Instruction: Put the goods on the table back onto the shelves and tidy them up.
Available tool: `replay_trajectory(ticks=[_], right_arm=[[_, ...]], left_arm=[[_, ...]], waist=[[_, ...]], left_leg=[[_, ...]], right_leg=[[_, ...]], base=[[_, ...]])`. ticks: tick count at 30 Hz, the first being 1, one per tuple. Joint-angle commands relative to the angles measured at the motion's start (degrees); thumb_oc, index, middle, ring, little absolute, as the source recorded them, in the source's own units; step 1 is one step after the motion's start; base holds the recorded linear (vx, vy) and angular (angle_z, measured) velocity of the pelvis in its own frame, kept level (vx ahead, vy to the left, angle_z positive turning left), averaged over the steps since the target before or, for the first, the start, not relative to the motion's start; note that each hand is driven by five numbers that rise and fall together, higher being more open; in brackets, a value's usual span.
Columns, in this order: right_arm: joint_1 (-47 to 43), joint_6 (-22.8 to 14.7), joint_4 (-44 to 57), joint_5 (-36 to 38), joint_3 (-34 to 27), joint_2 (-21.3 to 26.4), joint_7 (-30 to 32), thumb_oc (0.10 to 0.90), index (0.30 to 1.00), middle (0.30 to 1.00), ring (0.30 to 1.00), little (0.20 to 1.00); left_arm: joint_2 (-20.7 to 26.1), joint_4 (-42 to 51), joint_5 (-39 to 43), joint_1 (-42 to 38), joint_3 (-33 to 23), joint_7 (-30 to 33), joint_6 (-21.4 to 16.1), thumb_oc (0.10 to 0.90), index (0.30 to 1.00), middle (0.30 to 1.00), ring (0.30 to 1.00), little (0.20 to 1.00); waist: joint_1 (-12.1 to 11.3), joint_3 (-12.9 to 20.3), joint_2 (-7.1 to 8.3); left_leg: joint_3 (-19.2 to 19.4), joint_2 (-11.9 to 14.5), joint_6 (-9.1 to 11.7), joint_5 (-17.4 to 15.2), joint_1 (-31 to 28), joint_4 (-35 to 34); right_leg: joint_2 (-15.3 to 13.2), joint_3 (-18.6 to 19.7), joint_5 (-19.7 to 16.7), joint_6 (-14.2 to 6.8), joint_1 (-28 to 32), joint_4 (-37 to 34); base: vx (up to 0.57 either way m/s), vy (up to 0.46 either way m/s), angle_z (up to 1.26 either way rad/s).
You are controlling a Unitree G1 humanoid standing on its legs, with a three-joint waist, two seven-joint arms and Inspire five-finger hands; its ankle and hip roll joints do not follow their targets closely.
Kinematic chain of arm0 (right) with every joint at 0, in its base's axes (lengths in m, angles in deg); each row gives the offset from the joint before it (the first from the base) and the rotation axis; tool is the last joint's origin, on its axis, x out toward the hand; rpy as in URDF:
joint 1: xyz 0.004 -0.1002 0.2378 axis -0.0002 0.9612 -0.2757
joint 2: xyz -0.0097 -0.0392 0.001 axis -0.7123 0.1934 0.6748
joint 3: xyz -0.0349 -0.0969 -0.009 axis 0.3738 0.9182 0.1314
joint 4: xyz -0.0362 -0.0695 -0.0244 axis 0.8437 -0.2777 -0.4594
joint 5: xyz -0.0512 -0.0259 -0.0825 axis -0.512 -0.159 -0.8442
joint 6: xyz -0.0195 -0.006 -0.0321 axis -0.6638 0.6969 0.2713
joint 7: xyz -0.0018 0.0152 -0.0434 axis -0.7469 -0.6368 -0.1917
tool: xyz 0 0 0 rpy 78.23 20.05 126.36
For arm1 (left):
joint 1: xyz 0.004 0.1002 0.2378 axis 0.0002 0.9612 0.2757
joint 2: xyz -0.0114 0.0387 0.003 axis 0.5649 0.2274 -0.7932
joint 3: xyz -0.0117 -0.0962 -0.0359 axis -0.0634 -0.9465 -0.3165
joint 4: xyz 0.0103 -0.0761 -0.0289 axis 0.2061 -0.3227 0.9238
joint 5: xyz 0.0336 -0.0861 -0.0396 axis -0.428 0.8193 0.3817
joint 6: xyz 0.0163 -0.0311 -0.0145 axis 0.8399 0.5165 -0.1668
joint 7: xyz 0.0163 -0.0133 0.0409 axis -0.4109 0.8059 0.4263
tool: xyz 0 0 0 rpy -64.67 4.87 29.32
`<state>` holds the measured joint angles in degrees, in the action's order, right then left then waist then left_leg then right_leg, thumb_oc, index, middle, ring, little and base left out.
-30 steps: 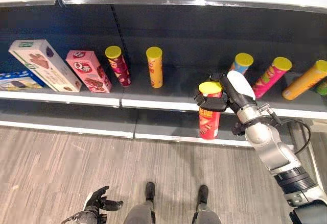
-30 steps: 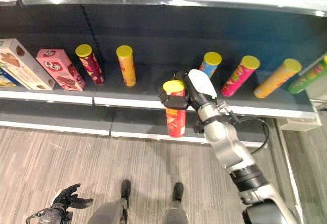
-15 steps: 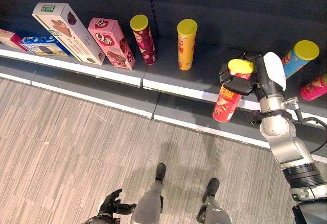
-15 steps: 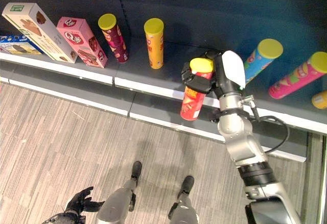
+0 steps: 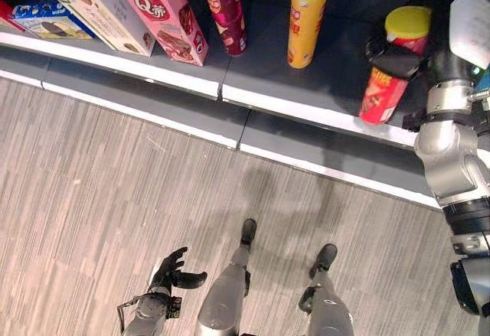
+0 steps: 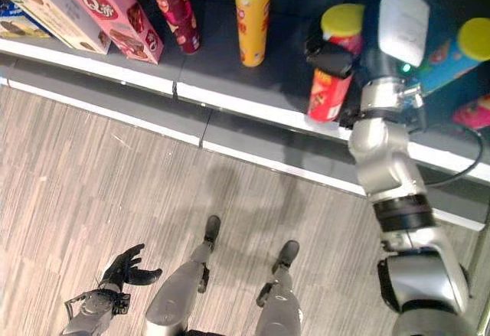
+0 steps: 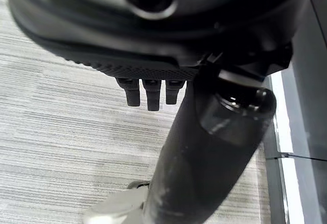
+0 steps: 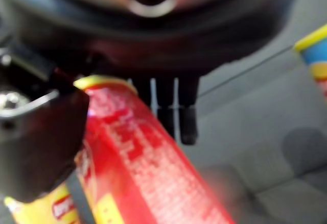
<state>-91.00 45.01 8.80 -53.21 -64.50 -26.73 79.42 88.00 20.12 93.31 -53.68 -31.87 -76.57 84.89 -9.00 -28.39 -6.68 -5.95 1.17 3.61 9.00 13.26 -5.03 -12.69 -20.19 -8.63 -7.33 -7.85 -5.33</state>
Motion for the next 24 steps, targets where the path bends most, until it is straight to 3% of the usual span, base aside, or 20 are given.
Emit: replay_trajectory(ticks=[1, 15, 16, 24], right_arm=[[-8.42, -2.13, 4.68, -1.71, 0.16, 4.77, 7.36, 0.400, 0.300, 0.300, 0.300, 0.300], [-10.19, -2.18, 4.89, -1.08, 1.03, 3.81, 8.19, 0.400, 0.300, 0.300, 0.300, 0.300], [-7.38, -3.72, 7.59, 2.49, -1.09, 1.22, 7.50, 0.400, 0.300, 0.300, 0.300, 0.300], [-4.93, -4.78, 9.41, 4.14, -2.15, -0.01, 7.15, 0.400, 0.300, 0.300, 0.300, 0.300]], left_arm=[[4.39, -0.30, 1.30, 2.34, 2.88, 1.58, -1.95, 0.800, 0.900, 0.900, 0.900, 0.900], [4.42, 0.54, 1.71, 1.16, 3.55, 2.26, -2.22, 0.800, 0.900, 0.900, 0.900, 0.900], [3.74, 0.11, 1.95, 1.07, 3.52, 2.24, -1.93, 0.800, 0.900, 0.900, 0.900, 0.900], [3.84, -0.38, 1.87, 1.08, 3.13, 3.01, -1.78, 0.800, 0.900, 0.900, 0.900, 0.900]], waist=[[-0.52, 4.58, 1.64], [-0.71, 3.51, 1.41], [-0.61, 2.81, 1.25], [0.08, 2.04, 1.95]], left_leg=[[-0.57, -1.50, -0.36, -5.36, -1.05, 1.87], [-0.76, -1.51, -0.29, -5.12, 0.02, 2.00], [-1.13, -1.41, -0.22, -4.93, 0.34, 1.99], [-0.91, -1.55, -0.28, -4.90, 0.83, 2.01]], right_leg=[[-4.80, 3.20, 3.44, -4.51, -1.38, 5.17], [-4.98, 3.39, 3.48, -4.49, -2.51, 5.51], [-5.05, 2.98, 3.70, -4.45, -2.53, 5.68], [-5.16, 3.44, 3.49, -4.52, -3.18, 5.59]], base=[[0.00, -0.005, 0.05], [0.00, -0.006, 0.02], [0.03, -0.033, 0.00], [0.01, -0.003, 0.01]])
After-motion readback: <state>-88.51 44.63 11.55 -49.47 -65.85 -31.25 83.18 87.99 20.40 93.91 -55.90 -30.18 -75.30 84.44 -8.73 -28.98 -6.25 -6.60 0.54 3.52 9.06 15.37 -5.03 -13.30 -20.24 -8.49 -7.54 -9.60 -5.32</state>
